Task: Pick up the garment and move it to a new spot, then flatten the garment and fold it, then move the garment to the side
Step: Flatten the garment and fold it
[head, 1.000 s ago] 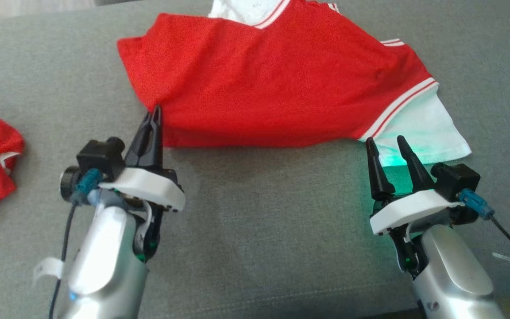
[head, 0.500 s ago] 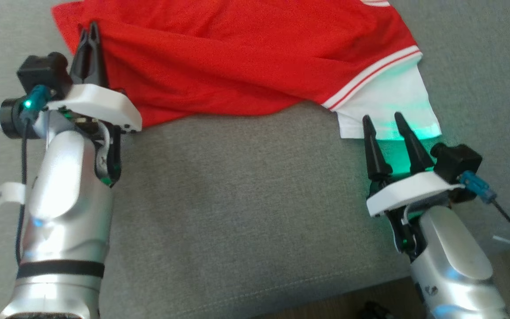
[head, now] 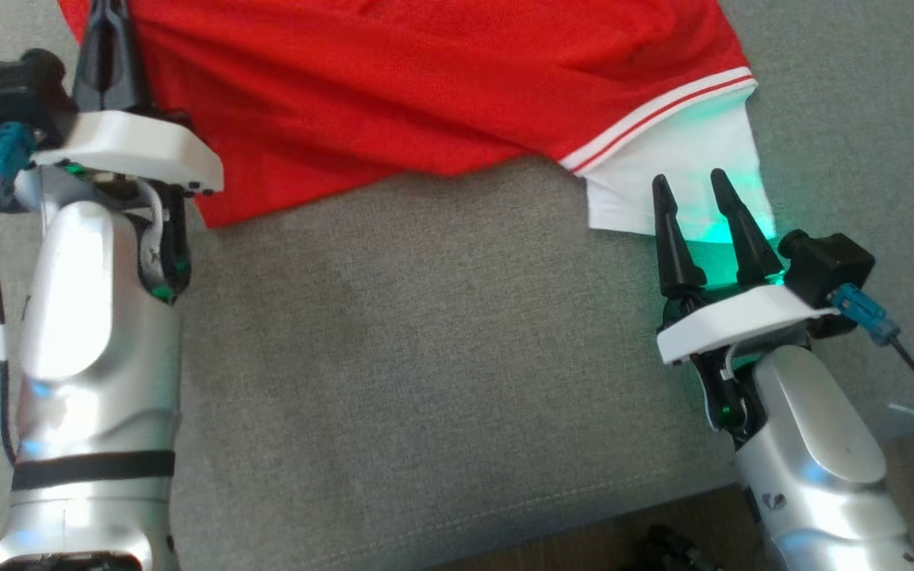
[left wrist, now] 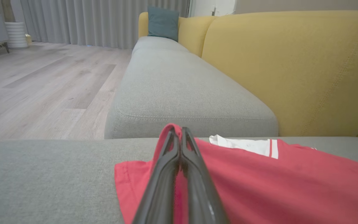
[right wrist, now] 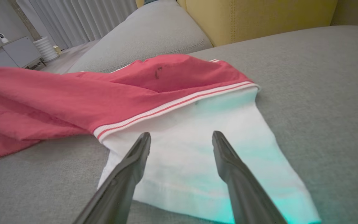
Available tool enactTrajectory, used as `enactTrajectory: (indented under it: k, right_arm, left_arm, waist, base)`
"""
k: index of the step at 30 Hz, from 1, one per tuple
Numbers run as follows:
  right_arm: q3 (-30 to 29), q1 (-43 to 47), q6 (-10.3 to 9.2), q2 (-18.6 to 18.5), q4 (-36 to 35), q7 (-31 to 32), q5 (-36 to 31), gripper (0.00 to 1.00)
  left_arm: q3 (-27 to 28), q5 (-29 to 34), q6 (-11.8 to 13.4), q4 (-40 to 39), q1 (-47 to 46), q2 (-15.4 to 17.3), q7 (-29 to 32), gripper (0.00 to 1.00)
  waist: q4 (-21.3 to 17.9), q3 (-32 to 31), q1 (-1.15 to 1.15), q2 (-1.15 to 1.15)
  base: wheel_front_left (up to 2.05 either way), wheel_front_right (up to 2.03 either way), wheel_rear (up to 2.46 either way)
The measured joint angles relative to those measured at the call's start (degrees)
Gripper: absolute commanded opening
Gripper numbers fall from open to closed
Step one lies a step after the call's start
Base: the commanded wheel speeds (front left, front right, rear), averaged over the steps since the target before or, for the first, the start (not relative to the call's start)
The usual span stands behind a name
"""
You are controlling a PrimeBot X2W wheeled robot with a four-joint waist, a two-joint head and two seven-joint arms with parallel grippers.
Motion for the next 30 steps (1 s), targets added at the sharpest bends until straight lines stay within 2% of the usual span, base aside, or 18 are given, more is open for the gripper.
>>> enactTrajectory:
  k: [1, 2, 3, 4, 12, 18, 23, 30]
  right_arm:
    - [0.32, -0.38, 0.0, 0.0, 0.02, 0.01, 0.42, 1.0]
    - [0.52, -0.65, 0.0, 0.0, 0.02, 0.01, 0.62, 1.0]
    - [0.71, -0.88, 0.0, 0.0, 0.0, 0.0, 0.76, 1.0]
    - [0.99, -0.97, 0.0, 0.0, 0.0, 0.0, 0.91, 1.0]
    - [1.24, -0.94, 0.0, 0.0, 0.49, 0.0, 1.01, 1.0]
    - [-0.3, -0.61, 0.0, -0.01, 0.83, 0.0, 1.0, 1.0]
    - [-0.54, -0.12, 0.0, -0.01, 0.83, 0.0, 1.0, 1.0]
    - [-0.05, 0.82, 0.0, 0.0, 1.13, 0.0, 1.0, 1.0]
  left_arm:
    - [0.47, 0.3, -0.63, -0.85, 0.08, -0.01, 0.0, 0.05]
    - [0.55, 0.56, -1.04, -0.81, 0.15, -0.02, 0.0, 0.29]
    - [0.64, 0.57, -1.11, -0.67, 0.24, -0.1, 0.0, 0.55]
    - [0.78, 0.57, -1.37, -0.52, 0.34, -0.14, 0.0, 1.0]
    - [4.25, 0.57, -1.58, 1.0, 1.1, -0.23, 0.0, 1.0]
    - [4.8, 0.48, -1.99, -0.37, 6.89, -1.2, 0.0, 1.0]
    - [3.42, -0.1, -2.33, 0.31, 12.34, -1.63, 0.0, 1.0]
    - [-2.33, -1.89, -2.56, 4.7, 14.1, -1.64, 0.0, 1.0]
  waist:
    - [0.08, -0.15, 0.0, 0.0]
    - [0.06, -0.24, 0.0, 0.0]
    - [0.0, -0.31, 0.0, 0.0]
    - [-0.09, -0.37, 0.0, 0.0]
    - [-0.8, -1.11, 0.0, 0.0]
    - [-0.25, -3.38, 0.0, 0.0]
    - [0.64, -5.18, 0.0, 0.0]
    - [1.1, -5.93, 0.0, 0.0]
  base:
    - [0.0, 0.0, 0.0]
    - [0.0, 0.0, 0.0]
    - [0.0, 0.0, 0.0]
    - [0.0, 0.0, 0.0]
    - [0.0, 0.0, 0.0]
    - [0.0, 0.0, 0.0]
    - [0.0, 0.0, 0.0]
    - [0.0, 0.0, 0.0]
